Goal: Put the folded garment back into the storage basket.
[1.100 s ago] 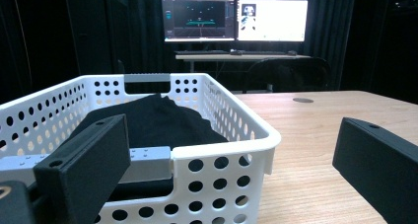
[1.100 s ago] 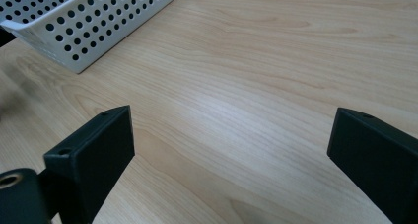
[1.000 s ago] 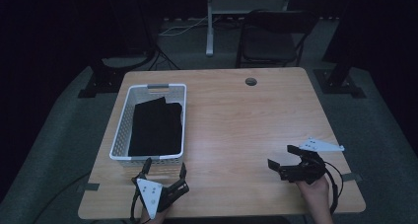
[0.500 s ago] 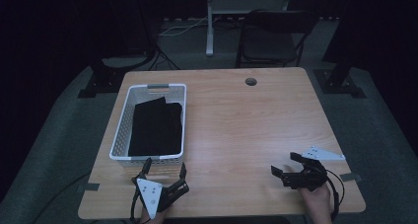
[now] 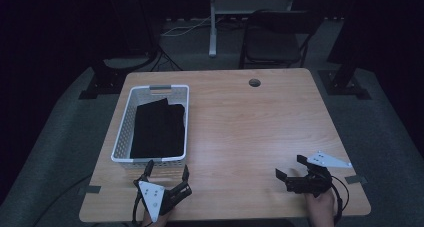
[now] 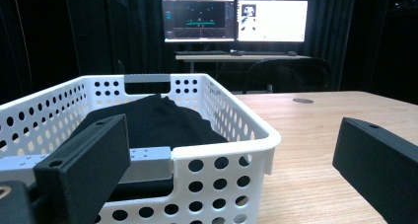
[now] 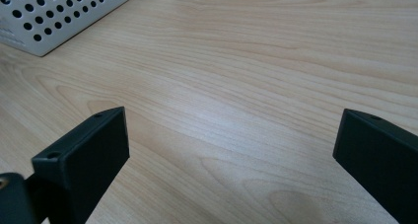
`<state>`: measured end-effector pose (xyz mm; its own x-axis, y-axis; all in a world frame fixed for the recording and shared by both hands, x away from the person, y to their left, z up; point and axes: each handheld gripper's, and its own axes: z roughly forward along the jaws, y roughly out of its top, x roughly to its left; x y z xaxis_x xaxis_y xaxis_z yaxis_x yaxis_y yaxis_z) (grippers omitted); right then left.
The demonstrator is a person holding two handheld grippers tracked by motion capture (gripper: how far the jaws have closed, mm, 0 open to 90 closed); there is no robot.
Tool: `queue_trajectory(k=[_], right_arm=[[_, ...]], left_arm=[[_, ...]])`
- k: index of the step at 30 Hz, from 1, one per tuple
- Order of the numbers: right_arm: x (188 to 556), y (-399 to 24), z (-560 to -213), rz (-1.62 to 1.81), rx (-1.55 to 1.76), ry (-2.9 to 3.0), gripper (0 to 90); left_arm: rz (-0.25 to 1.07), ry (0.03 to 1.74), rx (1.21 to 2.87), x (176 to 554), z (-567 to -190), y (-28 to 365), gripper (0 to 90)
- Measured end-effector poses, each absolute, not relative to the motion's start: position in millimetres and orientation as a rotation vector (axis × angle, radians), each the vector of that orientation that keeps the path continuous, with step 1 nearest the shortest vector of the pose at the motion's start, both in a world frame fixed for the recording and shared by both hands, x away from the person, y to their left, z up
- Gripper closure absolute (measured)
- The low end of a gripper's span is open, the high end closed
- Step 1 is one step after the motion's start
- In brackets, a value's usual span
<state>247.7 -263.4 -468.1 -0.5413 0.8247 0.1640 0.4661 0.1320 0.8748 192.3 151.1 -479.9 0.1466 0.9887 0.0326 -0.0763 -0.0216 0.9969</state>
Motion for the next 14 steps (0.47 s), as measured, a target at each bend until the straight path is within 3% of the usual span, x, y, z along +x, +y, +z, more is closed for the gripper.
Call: queue_trajectory(k=[14], right_arm=[[249.5, -255.9, -469.1, 1.275, 1.251, 2.076, 0.3]], left_arm=[[1.153, 1.033, 1.24, 192.3, -479.9, 151.1, 2.2]])
